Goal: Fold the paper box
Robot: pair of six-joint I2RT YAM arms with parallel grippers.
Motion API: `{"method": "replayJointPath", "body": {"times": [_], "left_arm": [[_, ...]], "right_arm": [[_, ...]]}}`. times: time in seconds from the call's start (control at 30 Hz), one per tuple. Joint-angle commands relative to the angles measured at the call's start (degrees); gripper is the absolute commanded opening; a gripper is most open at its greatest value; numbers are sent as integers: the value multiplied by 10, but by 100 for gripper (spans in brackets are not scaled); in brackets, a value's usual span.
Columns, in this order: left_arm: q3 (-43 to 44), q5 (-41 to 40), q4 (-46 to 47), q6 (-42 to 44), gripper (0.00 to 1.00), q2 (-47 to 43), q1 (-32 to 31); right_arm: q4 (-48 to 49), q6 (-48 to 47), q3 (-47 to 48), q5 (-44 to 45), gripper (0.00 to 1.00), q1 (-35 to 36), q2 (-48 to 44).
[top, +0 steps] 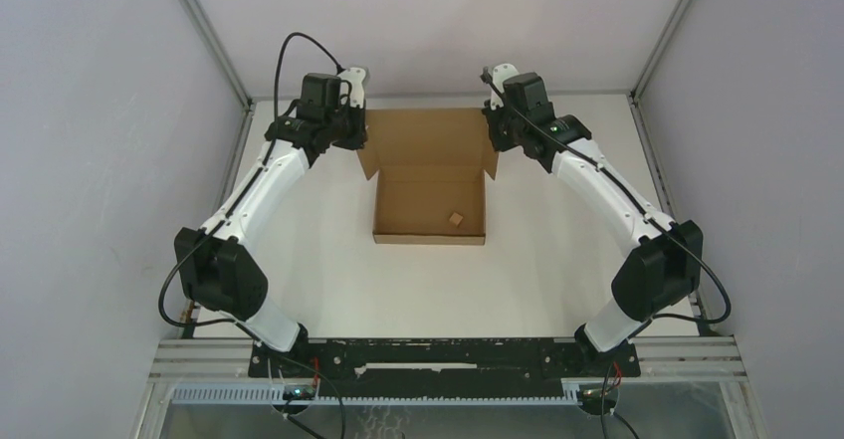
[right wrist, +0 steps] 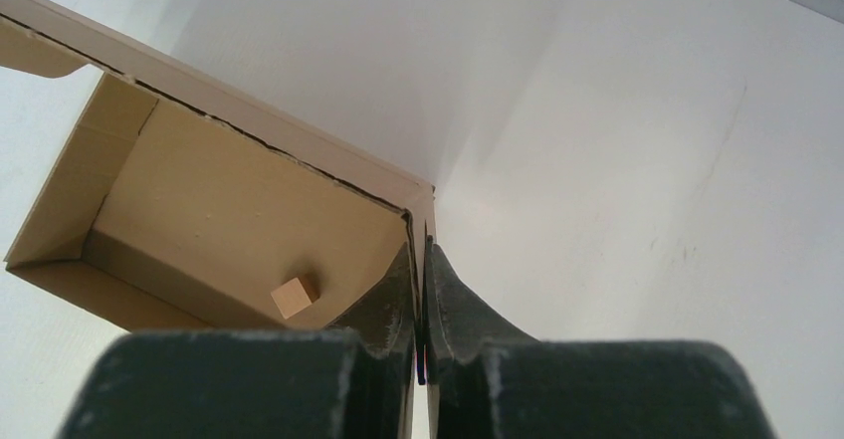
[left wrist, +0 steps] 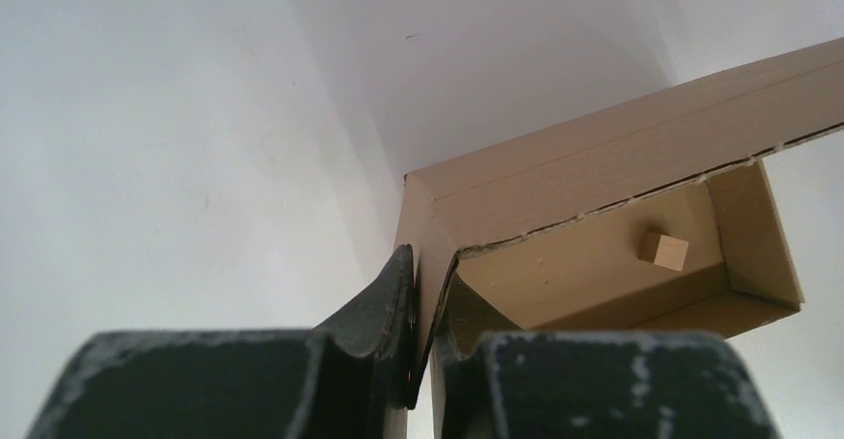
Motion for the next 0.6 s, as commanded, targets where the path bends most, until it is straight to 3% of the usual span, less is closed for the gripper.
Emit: {"method": "replayJointPath", "body": {"times": [0.0, 0.57], "left_arm": [[44, 5, 5, -44, 13, -19, 4], [89, -2, -12, -113, 11, 14, -13]], "right_arm": [[5, 22, 41, 13, 8, 4, 3], [-79, 113, 142, 12, 3, 14, 71]]}}
